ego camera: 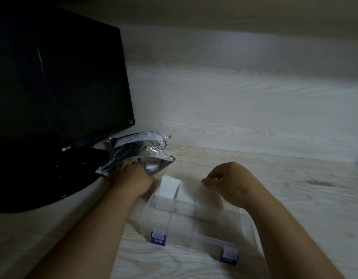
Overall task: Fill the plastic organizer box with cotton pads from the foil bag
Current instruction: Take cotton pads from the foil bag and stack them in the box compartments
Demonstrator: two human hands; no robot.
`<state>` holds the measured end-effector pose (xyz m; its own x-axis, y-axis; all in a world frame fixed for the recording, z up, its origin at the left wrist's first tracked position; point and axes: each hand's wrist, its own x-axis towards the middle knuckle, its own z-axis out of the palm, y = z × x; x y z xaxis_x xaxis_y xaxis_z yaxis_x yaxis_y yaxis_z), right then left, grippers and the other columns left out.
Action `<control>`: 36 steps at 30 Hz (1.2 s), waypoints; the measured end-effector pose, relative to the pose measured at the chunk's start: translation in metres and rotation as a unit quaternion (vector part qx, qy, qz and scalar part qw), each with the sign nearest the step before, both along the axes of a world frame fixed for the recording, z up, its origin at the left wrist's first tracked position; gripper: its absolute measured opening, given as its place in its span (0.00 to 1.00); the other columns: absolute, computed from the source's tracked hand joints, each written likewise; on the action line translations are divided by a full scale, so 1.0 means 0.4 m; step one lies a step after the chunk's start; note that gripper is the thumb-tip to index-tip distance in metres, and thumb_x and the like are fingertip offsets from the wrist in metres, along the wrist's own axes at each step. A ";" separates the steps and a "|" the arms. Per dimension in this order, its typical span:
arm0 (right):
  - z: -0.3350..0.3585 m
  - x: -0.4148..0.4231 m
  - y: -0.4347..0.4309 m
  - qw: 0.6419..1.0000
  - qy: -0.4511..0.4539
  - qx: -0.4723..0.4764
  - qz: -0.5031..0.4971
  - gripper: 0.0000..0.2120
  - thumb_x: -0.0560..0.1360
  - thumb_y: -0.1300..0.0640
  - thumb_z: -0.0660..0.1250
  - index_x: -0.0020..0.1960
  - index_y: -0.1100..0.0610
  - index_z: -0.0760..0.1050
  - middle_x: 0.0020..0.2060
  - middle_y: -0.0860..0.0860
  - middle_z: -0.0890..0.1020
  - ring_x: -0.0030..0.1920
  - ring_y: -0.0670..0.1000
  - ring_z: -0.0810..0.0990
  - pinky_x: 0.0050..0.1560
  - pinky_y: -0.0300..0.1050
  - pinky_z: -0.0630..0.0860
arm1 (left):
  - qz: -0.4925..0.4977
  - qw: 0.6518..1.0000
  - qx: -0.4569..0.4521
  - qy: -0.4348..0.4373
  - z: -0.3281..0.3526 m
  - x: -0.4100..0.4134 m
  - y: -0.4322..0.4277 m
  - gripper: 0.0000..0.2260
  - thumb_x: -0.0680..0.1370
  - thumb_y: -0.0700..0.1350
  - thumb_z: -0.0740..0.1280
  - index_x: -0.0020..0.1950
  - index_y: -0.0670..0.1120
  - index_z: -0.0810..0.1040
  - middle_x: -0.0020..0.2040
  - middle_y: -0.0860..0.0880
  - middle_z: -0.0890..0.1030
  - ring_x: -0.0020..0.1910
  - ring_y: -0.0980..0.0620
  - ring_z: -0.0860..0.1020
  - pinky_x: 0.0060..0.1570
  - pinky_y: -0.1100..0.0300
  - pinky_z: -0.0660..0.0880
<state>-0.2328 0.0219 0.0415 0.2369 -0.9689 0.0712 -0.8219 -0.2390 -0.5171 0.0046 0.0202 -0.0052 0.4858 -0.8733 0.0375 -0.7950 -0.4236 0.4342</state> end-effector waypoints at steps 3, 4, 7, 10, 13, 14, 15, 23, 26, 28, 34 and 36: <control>0.001 0.000 0.000 1.000 -0.003 0.001 0.001 0.09 0.75 0.46 0.69 0.45 0.50 0.82 0.38 0.45 0.82 0.37 0.43 0.79 0.40 0.41 0.75 | 0.016 1.000 -0.006 0.013 -0.003 0.002 -0.003 0.30 0.72 0.54 0.66 0.72 0.43 0.68 0.74 0.39 0.61 0.72 0.39 0.64 0.72 0.49 0.62; 0.001 -0.001 0.000 1.000 -0.003 0.003 0.001 0.08 0.75 0.46 0.69 0.45 0.50 0.82 0.38 0.45 0.82 0.37 0.43 0.79 0.40 0.41 0.75 | 0.019 1.000 -0.005 0.016 -0.003 0.003 -0.003 0.31 0.72 0.54 0.66 0.72 0.43 0.68 0.74 0.38 0.61 0.72 0.39 0.64 0.72 0.50 0.62; 0.000 -0.001 -0.001 1.000 -0.005 0.004 0.002 0.08 0.74 0.46 0.69 0.44 0.49 0.82 0.38 0.45 0.82 0.38 0.43 0.79 0.40 0.40 0.75 | 0.021 0.999 -0.016 0.025 -0.002 0.004 -0.006 0.30 0.73 0.53 0.68 0.72 0.43 0.68 0.73 0.38 0.61 0.70 0.39 0.66 0.71 0.52 0.64; -0.001 0.000 -0.002 1.000 -0.007 0.005 0.002 0.09 0.74 0.46 0.69 0.44 0.50 0.82 0.38 0.45 0.82 0.38 0.43 0.79 0.41 0.41 0.75 | 0.025 0.998 -0.032 0.041 -0.004 0.006 -0.010 0.30 0.73 0.52 0.69 0.72 0.42 0.68 0.73 0.37 0.61 0.71 0.39 0.65 0.71 0.53 0.63; -0.002 0.000 -0.002 1.000 -0.006 0.003 0.003 0.09 0.74 0.45 0.69 0.44 0.50 0.82 0.39 0.46 0.83 0.39 0.43 0.79 0.43 0.42 0.76 | 0.024 0.997 -0.047 0.049 -0.013 0.014 -0.018 0.31 0.73 0.55 0.68 0.72 0.42 0.68 0.73 0.38 0.63 0.72 0.41 0.62 0.71 0.54 0.61; -0.002 0.000 -0.002 1.000 -0.007 0.003 0.003 0.09 0.74 0.45 0.69 0.44 0.50 0.82 0.39 0.46 0.83 0.39 0.43 0.79 0.43 0.43 0.76 | 0.018 0.998 -0.045 0.044 -0.014 0.015 -0.019 0.30 0.73 0.55 0.67 0.71 0.43 0.69 0.73 0.39 0.65 0.73 0.41 0.61 0.71 0.54 0.60; -0.002 -0.001 -0.002 1.000 -0.008 0.004 0.003 0.09 0.74 0.45 0.69 0.45 0.50 0.82 0.39 0.46 0.83 0.39 0.43 0.79 0.43 0.43 0.77 | 0.010 0.998 -0.044 0.036 -0.017 0.017 -0.023 0.29 0.73 0.55 0.66 0.71 0.43 0.70 0.72 0.40 0.68 0.73 0.41 0.61 0.71 0.54 0.60; -0.002 -0.001 -0.002 1.000 -0.008 0.006 0.005 0.10 0.74 0.45 0.69 0.46 0.51 0.83 0.40 0.46 0.83 0.41 0.44 0.80 0.47 0.45 0.78 | 0.017 0.999 -0.038 0.019 -0.015 0.015 -0.025 0.25 0.75 0.54 0.65 0.68 0.41 0.74 0.71 0.38 0.70 0.70 0.41 0.67 0.67 0.56 0.65; -0.002 -0.001 -0.001 1.000 -0.004 0.005 0.004 0.10 0.74 0.45 0.69 0.46 0.51 0.83 0.41 0.47 0.84 0.42 0.44 0.80 0.49 0.46 0.79 | 0.015 0.999 -0.047 0.023 -0.015 0.014 -0.025 0.23 0.75 0.53 0.66 0.65 0.41 0.77 0.67 0.39 0.74 0.67 0.41 0.71 0.64 0.56 0.68; -0.002 -0.001 -0.001 1.000 -0.004 0.004 0.003 0.10 0.75 0.45 0.69 0.46 0.51 0.83 0.41 0.47 0.84 0.41 0.44 0.80 0.49 0.46 0.79 | 0.009 0.998 -0.055 0.019 -0.014 0.012 -0.022 0.22 0.74 0.52 0.65 0.64 0.42 0.77 0.66 0.40 0.75 0.67 0.41 0.71 0.65 0.55 0.69; 0.001 -0.002 0.003 1.000 -0.002 -0.001 0.003 0.09 0.75 0.46 0.67 0.46 0.49 0.82 0.40 0.46 0.84 0.39 0.43 0.80 0.46 0.44 0.79 | 0.025 0.996 -0.082 0.013 -0.010 0.009 -0.024 0.24 0.75 0.50 0.68 0.67 0.39 0.74 0.68 0.38 0.72 0.68 0.41 0.70 0.64 0.54 0.68; 0.001 -0.002 0.002 1.000 -0.003 -0.001 0.004 0.09 0.75 0.45 0.67 0.46 0.49 0.82 0.41 0.46 0.84 0.40 0.43 0.80 0.47 0.44 0.79 | 0.025 0.995 -0.097 -0.009 -0.008 0.011 -0.026 0.21 0.75 0.50 0.67 0.63 0.39 0.77 0.65 0.37 0.75 0.65 0.40 0.72 0.62 0.53 0.71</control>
<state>-0.2337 0.0229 0.0421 0.2449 -0.9667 0.0737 -0.8172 -0.2467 -0.5210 0.0090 0.0098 -0.0085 0.5269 -0.8228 0.2131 -0.7833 -0.3727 0.4976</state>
